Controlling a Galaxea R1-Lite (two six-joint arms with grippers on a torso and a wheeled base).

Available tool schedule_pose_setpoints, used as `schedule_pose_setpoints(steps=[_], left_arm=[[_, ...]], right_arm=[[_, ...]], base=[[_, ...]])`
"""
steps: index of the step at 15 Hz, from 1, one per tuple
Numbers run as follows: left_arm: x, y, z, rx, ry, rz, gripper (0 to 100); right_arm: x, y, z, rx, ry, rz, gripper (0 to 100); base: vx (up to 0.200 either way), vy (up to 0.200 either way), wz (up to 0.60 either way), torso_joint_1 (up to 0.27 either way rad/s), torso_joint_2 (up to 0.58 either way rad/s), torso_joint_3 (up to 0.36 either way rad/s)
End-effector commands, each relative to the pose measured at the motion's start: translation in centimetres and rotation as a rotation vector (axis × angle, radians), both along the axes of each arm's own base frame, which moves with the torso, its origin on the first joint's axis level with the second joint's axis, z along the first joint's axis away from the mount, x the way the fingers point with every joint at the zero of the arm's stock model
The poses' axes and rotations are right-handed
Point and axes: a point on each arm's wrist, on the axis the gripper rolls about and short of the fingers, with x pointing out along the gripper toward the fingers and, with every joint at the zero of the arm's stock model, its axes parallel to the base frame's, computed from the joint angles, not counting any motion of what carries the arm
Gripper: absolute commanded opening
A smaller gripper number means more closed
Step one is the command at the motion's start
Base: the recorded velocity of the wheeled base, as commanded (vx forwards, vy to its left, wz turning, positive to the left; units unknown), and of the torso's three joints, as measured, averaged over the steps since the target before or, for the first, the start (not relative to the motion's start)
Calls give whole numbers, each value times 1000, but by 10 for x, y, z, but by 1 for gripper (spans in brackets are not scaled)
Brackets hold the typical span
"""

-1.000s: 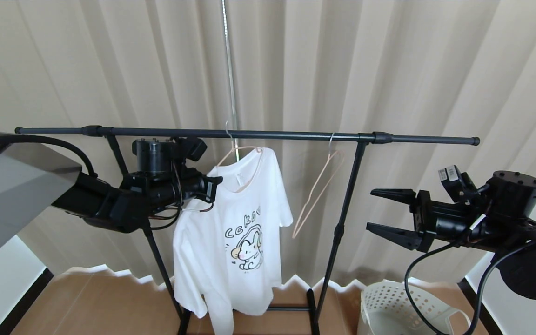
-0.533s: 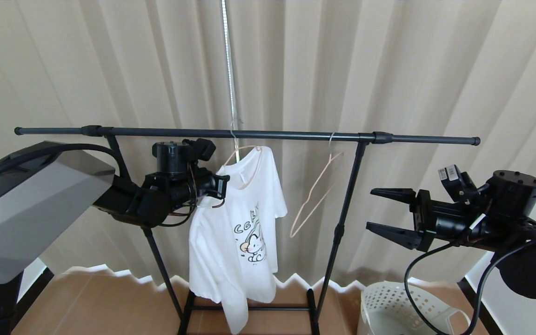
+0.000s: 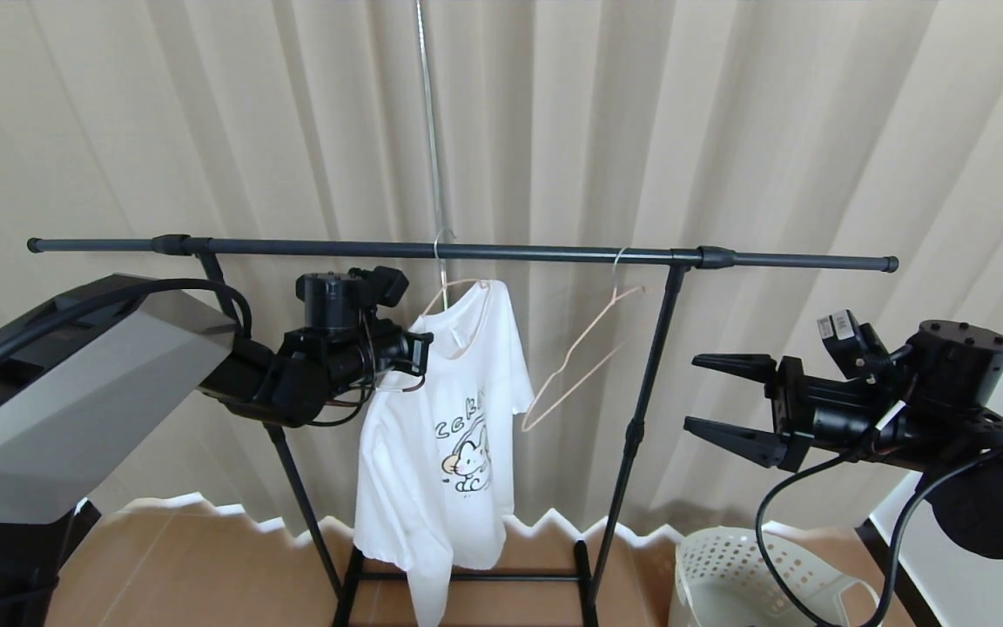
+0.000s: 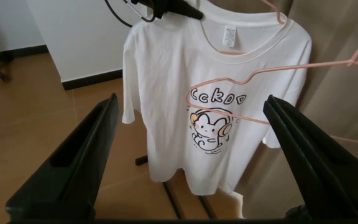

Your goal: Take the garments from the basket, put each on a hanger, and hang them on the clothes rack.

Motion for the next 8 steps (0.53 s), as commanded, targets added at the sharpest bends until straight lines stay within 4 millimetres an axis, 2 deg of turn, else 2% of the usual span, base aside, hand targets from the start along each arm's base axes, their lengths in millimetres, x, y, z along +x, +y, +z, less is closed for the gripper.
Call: schedule_pose_setpoints(steps=[1, 8], left_arm=[[1, -1, -3, 3, 5, -1, 0], [3, 0, -8, -2, 14, 4, 0]], right_arm=[[0, 0, -1, 0, 2, 1, 100], [1, 0, 0, 0, -1, 1, 100]], base=[[0, 0, 0, 0, 0, 0], [0, 0, 0, 0, 0, 0]])
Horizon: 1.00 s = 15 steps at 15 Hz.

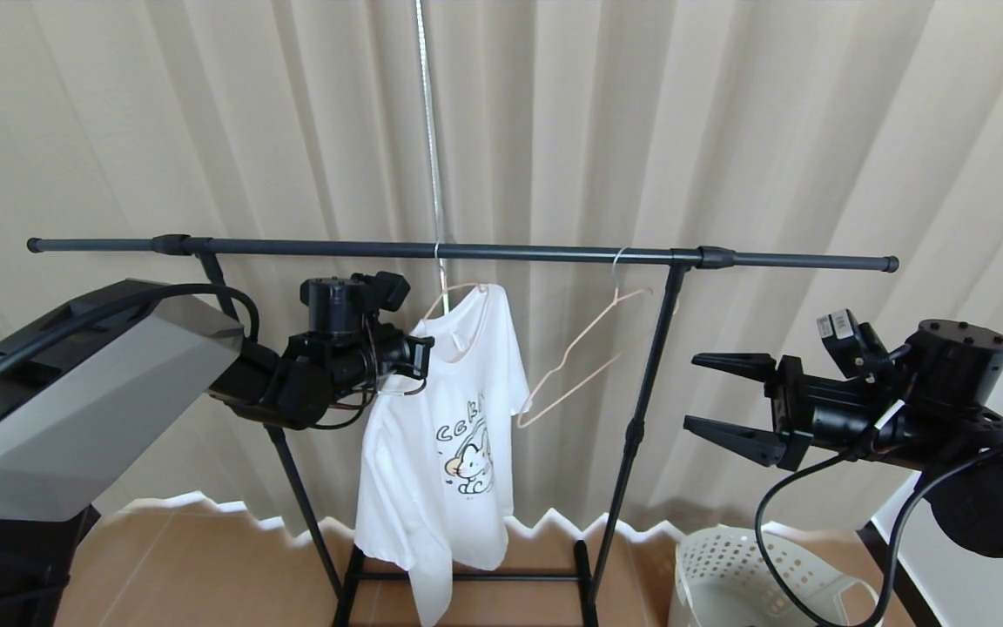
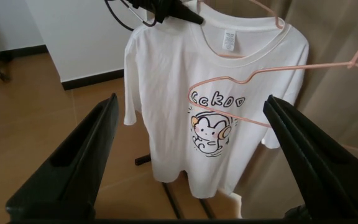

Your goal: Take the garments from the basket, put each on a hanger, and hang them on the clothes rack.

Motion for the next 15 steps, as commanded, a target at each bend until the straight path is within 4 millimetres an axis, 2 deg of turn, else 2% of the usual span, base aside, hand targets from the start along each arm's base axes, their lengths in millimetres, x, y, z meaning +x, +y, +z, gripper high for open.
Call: schedule_pose_setpoints(steps=[1, 3, 6, 7, 8, 10, 11, 12, 14, 15], left_arm=[[0, 0, 2, -1, -4, 1, 100], [-2, 2, 0, 3, 5, 2, 100], [-21, 8, 15, 5, 9, 3, 100], [-22, 8, 16, 5, 8, 3, 100], [-35, 13, 32, 1, -6, 6, 100], [-76, 24, 71, -10, -52, 7, 100], [-88, 27, 77, -10, -54, 6, 100], [-118, 33, 84, -3, -47, 1, 100], [-162, 44, 98, -5, -68, 1, 100], [-173, 48, 102, -8, -80, 2, 100]], right_arm=[[0, 0, 0, 0, 1, 1, 100], [0, 0, 0, 0, 0, 1, 100], [-1, 0, 1, 0, -5, 2, 100], [-1, 0, 1, 0, -5, 2, 100], [-1, 0, 3, 1, -11, 2, 100], [-8, 0, 14, 2, -48, 5, 100], [-10, 0, 19, 3, -60, 5, 100], [-17, 2, 29, 5, -88, 4, 100], [-27, 0, 49, 5, -151, -41, 100], [-30, -1, 55, 4, -171, -70, 100]], base=[[0, 0, 0, 0, 0, 0], [0, 0, 0, 0, 0, 0], [0, 0, 0, 0, 0, 0], [0, 0, 0, 0, 0, 0], [0, 0, 0, 0, 0, 0], [0, 0, 0, 0, 0, 0], [0, 0, 0, 0, 0, 0], [0, 0, 0, 0, 0, 0], [0, 0, 0, 0, 0, 0], [0, 0, 0, 0, 0, 0]])
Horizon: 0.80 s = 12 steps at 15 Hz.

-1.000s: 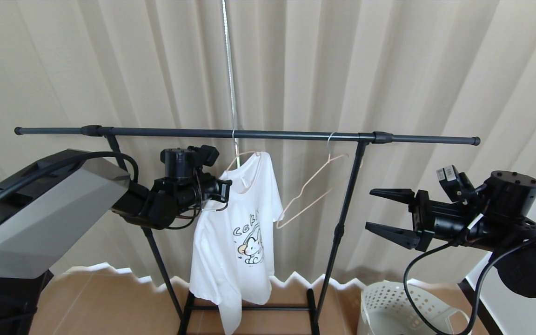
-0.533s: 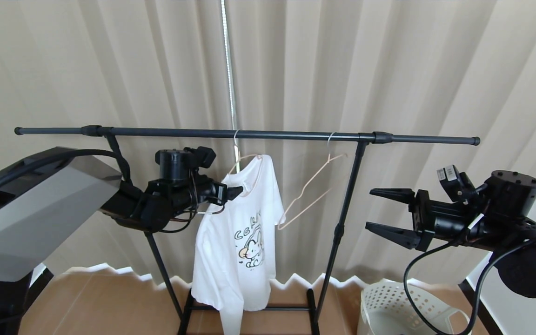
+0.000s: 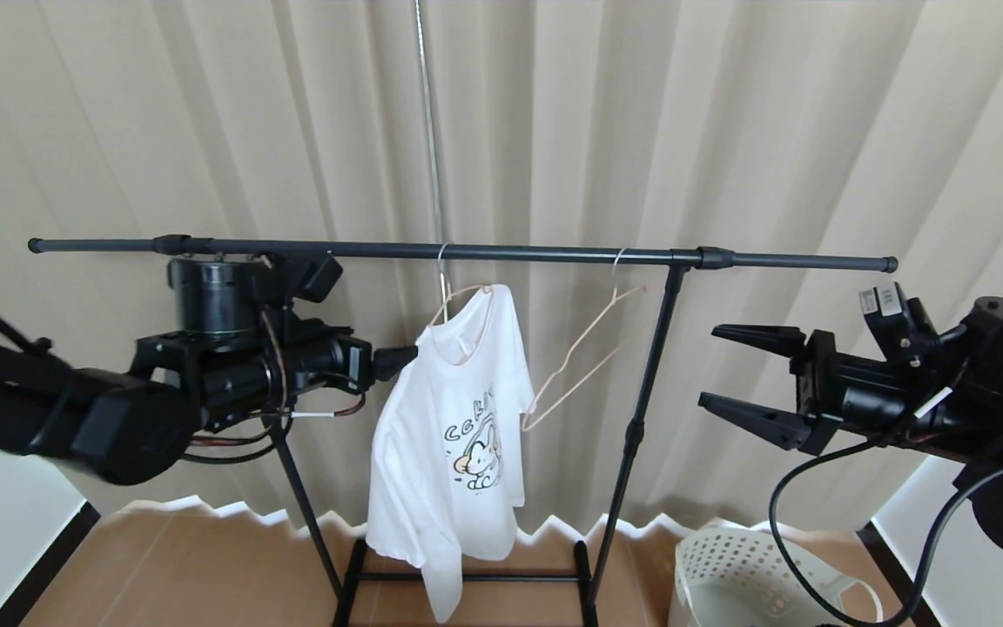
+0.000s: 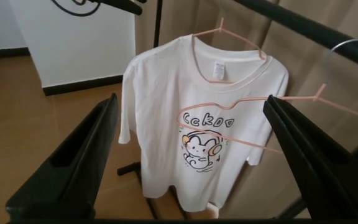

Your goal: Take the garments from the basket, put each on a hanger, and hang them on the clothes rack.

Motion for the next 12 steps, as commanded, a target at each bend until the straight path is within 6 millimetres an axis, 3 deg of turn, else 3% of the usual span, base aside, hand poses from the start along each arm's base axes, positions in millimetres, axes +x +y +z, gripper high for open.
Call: schedule_pose_setpoints(steps=[1, 3, 5, 8, 10, 12], left_arm=[[-74, 21, 35, -21, -91, 2, 100], [-105, 30, 34, -22, -95, 5, 100], [-140, 40, 30, -25, -106, 7, 100], [-175, 49, 28, -37, -151, 12, 100], [-204, 59, 23, -35, -200, 70, 100], [-226, 66, 11, -29, -212, 113, 100]], right_arm=[[-15, -1, 29, 6, -92, -73, 100], [-24, 0, 42, 11, -120, -135, 100], [-45, -3, 65, 18, -118, -294, 100], [-86, -3, 79, 1, -40, -480, 100], [-147, -11, 76, -24, 11, -607, 100], [-200, -17, 60, -41, 49, -620, 100]], base=[[0, 0, 0, 0, 0, 0], [0, 0, 0, 0, 0, 0], [0, 0, 0, 0, 0, 0], [0, 0, 0, 0, 0, 0], [0, 0, 0, 0, 0, 0], [0, 0, 0, 0, 0, 0]])
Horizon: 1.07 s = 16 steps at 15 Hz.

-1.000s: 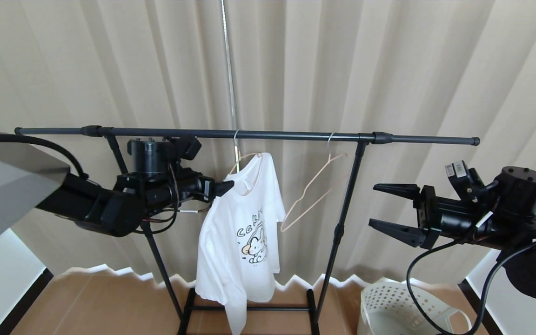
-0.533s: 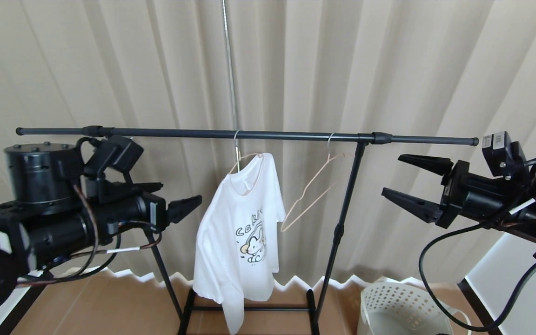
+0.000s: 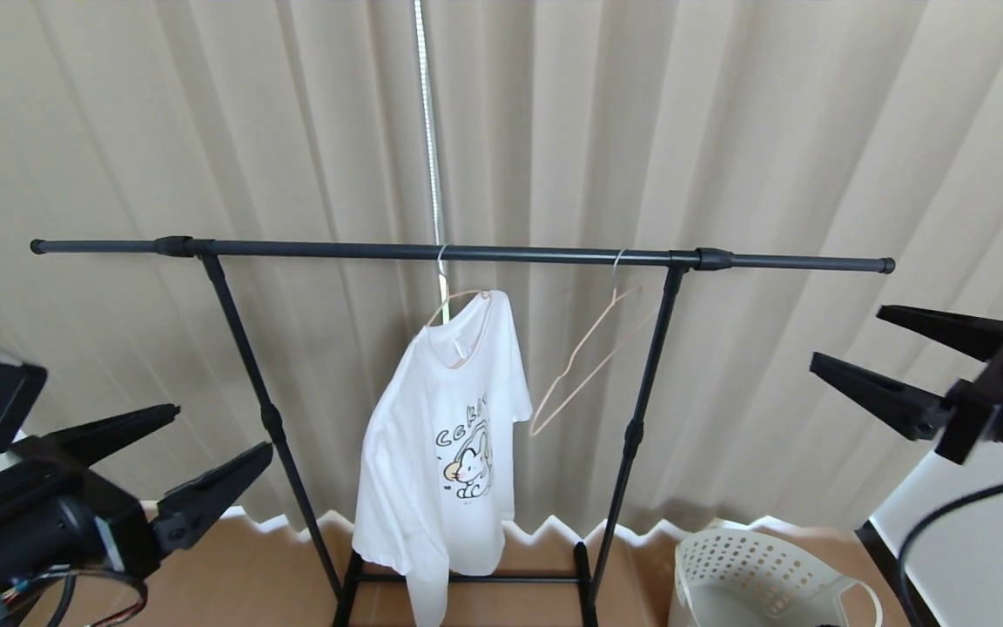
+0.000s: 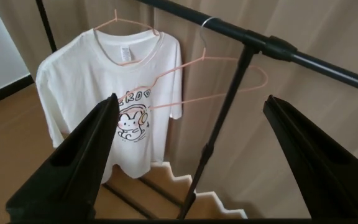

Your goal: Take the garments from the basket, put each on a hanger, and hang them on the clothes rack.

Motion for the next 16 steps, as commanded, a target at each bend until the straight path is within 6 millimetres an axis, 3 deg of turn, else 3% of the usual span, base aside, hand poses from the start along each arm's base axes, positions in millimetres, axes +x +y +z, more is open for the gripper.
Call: schedule_pose_setpoints(steps=[1, 4, 6, 8, 9, 12, 16], left_arm=[[-44, 13, -19, -5, -50, 56, 100], [-70, 20, -40, -6, -67, 80, 100], [-83, 24, -46, -9, -92, 98, 100], [-103, 29, -56, -3, -86, 110, 100], [-103, 30, -57, -1, -85, 110, 100], [-134, 38, -82, 103, -112, 161, 100], [-142, 39, -91, 107, -109, 232, 100]], right_arm=[[-111, -11, -21, -9, -2, -64, 100], [-163, -16, -54, -12, 20, -77, 100], [-184, -18, -80, -14, -7, -134, 100], [-191, -20, -104, -18, -21, -189, 100], [-191, -20, -105, -18, -19, -191, 100], [-194, -22, -128, -27, -30, -296, 100], [-196, -23, -129, -10, -44, -356, 100]], base=[[0, 0, 0, 0, 0, 0], [0, 0, 0, 0, 0, 0], [0, 0, 0, 0, 0, 0], [0, 0, 0, 0, 0, 0], [0, 0, 0, 0, 0, 0], [0, 0, 0, 0, 0, 0], [0, 0, 0, 0, 0, 0]])
